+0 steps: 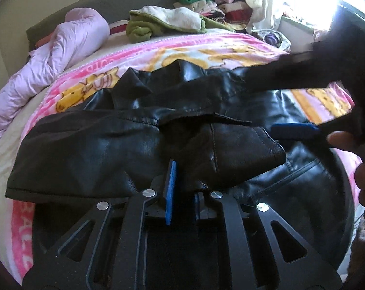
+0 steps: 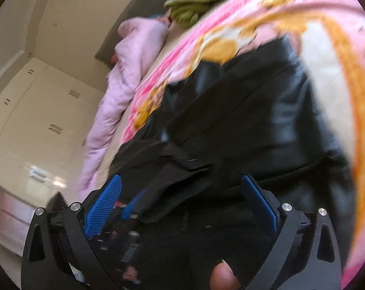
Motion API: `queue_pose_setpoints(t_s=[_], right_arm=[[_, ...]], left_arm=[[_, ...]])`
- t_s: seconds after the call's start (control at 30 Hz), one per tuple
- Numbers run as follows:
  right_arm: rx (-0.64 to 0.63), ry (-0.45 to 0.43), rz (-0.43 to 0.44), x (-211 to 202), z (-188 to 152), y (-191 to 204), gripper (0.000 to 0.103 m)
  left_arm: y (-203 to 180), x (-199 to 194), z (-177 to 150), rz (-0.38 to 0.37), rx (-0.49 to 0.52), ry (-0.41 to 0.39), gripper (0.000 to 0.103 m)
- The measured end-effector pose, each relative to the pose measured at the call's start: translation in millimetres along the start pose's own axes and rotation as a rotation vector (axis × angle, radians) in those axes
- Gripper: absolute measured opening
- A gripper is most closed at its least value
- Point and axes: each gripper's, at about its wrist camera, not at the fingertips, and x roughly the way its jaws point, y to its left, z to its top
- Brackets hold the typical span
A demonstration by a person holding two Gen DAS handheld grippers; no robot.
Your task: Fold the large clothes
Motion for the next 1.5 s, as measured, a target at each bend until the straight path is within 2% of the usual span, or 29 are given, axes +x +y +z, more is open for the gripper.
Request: queue_pose_setpoints(t_s=[0.03, 0.1, 0.13, 0.17, 0.2, 0.27, 0.33, 0.4, 0.43, 0.47, 0.6, 0.73, 0.8, 0.9, 1.03, 1.2, 1.23, 1.37, 1.4, 1.47, 1.5], right_arm=[[0.008, 0.021, 0.007, 8.5, 0.5, 1.6, 0.095], [0.022, 0.058, -0.003, 22.9, 1.2, 5.2, 0.083], [0.031, 0.082, -0.004, 31.5, 2.1, 6.6, 0.081], [0.047, 0.098, -0.003, 37.7, 2.3, 6.7, 0.074], [0.063, 0.111, 0.012, 44.8, 2.6, 7.6, 0.068], [0.071, 0.12, 0.005, 54.1, 3.6, 7.6, 0.058], [0.078, 0.113, -0.017, 60.2, 5.3, 7.5, 0.044], [0.065, 0.102, -0.032, 62.9, 7.7, 9.2, 0.019], [0.043, 0.1, -0.039, 62.8, 8.9, 12.1, 0.016], [0.007, 0.097, -0.049, 62.1, 10.1, 17.0, 0.013], [-0.192, 0.038, -0.09, 48.5, 14.7, 47.4, 0.008], [-0.366, -0.042, -0.113, 25.8, 21.9, 78.8, 0.006], [-0.421, -0.08, -0.122, 14.7, 27.3, 88.8, 0.005], [-0.505, -0.143, -0.158, -2.0, 32.7, 102.9, 0.005], [-0.598, -0.224, -0.215, -27.7, 39.0, 108.2, 0.005], [-0.618, -0.245, -0.269, -42.2, 45.1, 86.3, 0.005], [-0.616, -0.241, -0.272, -41.4, 44.9, 82.0, 0.005], [-0.622, -0.219, -0.316, -33.9, 36.6, 67.3, 0.005], [-0.624, -0.215, -0.327, -31.7, 35.4, 64.4, 0.005], [-0.625, -0.205, -0.346, -27.4, 32.1, 57.5, 0.005], [-0.62, -0.2, -0.348, -26.4, 31.6, 55.2, 0.005]], left_arm=[[0.0, 0.4, -1.1, 0.003, 0.004, 0.004, 0.007], [-0.2, 0.7, -1.1, 0.008, 0.008, 0.004, 0.009], [-1.3, 0.7, -1.9, 0.015, 0.016, 0.004, 0.014], [-2.5, 1.0, -3.0, 0.037, 0.03, 0.01, 0.028], [-4.1, 0.9, -4.1, 0.052, 0.04, 0.013, 0.038], [-3.8, 0.8, -6.1, 0.038, 0.042, 0.022, 0.071], [-3.0, -3.2, -9.1, -0.004, 0.034, 0.03, 0.073], [-2.6, -11.9, -12.9, -0.01, 0.043, 0.027, 0.08], [-0.9, -15.4, -13.9, -0.019, 0.037, 0.026, 0.086], [2.5, -20.2, -15.1, -0.035, 0.026, 0.023, 0.087], [33.8, -47.7, -11.0, -0.066, -0.072, -0.026, 0.088], [85.9, -71.3, -0.4, -0.013, -0.196, -0.093, 0.091], [118.0, -77.8, 6.6, 0.041, -0.278, -0.112, 0.092], [164.4, -82.1, 17.1, 0.073, -0.414, -0.144, 0.092], [203.6, -77.5, 24.7, -0.02, -0.6, -0.177, 0.092], [215.8, -49.5, 39.5, -0.064, -0.659, -0.147, 0.091], [213.7, -41.8, 42.1, -0.07, -0.661, -0.133, 0.087], [204.1, -12.5, 48.9, -0.082, -0.618, -0.073, 0.048], [200.4, -1.6, 49.0, -0.087, -0.606, -0.051, 0.044], [192.7, 16.4, 47.3, -0.092, -0.583, -0.007, 0.021], [190.1, 24.8, 45.5, -0.1, -0.574, 0.012, 0.017]])
